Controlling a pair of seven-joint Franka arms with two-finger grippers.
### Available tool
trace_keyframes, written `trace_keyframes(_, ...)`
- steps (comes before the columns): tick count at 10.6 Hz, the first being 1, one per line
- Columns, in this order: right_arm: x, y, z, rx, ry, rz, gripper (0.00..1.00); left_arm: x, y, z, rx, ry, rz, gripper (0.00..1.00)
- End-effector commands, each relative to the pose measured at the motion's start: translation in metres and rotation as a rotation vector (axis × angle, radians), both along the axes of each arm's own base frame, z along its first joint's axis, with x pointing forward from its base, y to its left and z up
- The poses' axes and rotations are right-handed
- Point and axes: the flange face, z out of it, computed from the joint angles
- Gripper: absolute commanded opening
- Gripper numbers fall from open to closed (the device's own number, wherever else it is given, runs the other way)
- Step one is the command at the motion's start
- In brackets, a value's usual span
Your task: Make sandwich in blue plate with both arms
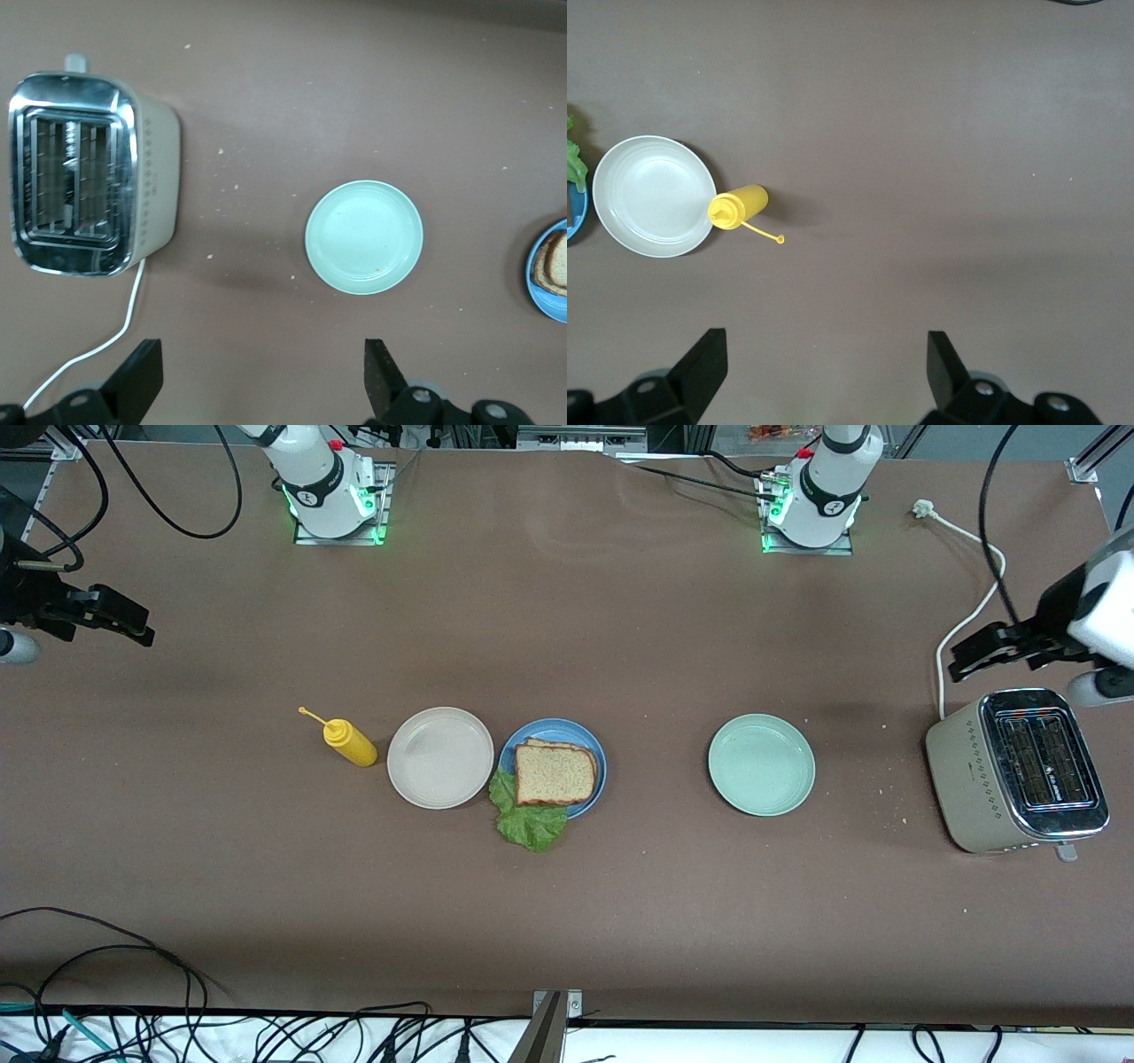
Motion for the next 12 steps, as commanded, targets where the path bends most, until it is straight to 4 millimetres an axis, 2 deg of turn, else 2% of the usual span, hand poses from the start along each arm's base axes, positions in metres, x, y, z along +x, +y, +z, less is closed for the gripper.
trace_keyframes(1,0.0008,0.0020,0.0072,-0.009,-0.004,-0.008,1.00,-0.0250,0.0197,0.0055,0.024,0.016,0.023,1.00)
trace_keyframes(12,-0.0002,0.0005,0.0087,0.000,-0.005,-0.012,1.00,-0.0218,0.0175,0.0087,0.026,0.031,0.022,1.00)
